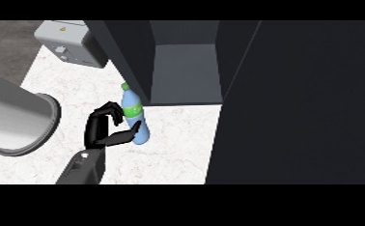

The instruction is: Pick up the bottled water, place it into the cabinet and close the cabinet

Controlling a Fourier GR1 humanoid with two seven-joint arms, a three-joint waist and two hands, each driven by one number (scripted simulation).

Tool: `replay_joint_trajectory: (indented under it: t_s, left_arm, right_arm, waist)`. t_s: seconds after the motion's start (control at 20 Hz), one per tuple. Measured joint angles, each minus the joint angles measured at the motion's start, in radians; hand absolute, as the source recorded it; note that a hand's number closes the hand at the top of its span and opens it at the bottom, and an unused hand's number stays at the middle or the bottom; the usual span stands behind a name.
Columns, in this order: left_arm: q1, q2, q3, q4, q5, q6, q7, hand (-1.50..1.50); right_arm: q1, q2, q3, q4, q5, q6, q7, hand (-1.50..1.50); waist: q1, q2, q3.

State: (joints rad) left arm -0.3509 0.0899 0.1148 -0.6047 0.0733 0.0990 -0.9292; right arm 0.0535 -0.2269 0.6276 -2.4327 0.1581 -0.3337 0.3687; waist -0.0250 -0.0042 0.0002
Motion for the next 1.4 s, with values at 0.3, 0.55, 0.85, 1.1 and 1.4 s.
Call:
replay_joint_trajectory:
  t_s: [0.3,0.55,0.85,1.1,1.4]
  left_arm:
    - [-0.008,-0.062,-0.106,-0.103,0.031,-0.059,0.062,1.5]
    - [-0.025,-0.081,-0.208,-0.256,0.127,-0.054,0.22,1.5]
    - [-0.016,-0.088,-0.354,-0.444,0.21,0.075,0.377,1.5]
    - [-0.087,-0.089,-0.416,-0.504,0.247,0.187,0.474,1.5]
    - [-0.21,-0.09,-0.454,-0.468,0.25,0.312,0.561,1.5]
  right_arm:
    - [0.0,0.004,0.024,0.0,0.004,-0.029,0.019,-1.5]
    - [0.034,-0.015,0.023,-0.004,0.002,-0.032,-0.015,-1.5]
    - [0.055,-0.03,0.011,-0.02,-0.002,-0.031,-0.024,-1.5]
    - [0.072,-0.03,0.03,-0.022,-0.004,-0.044,-0.045,-1.5]
    - [0.071,-0.031,0.034,-0.024,-0.006,-0.047,-0.039,-1.5]
  waist:
    - [0.012,-0.002,0.0]
    - [0.016,-0.003,0.0]
    - [0.016,-0.001,0.0]
    - [0.013,0.001,0.0]
    - [0.011,0.002,0.0]
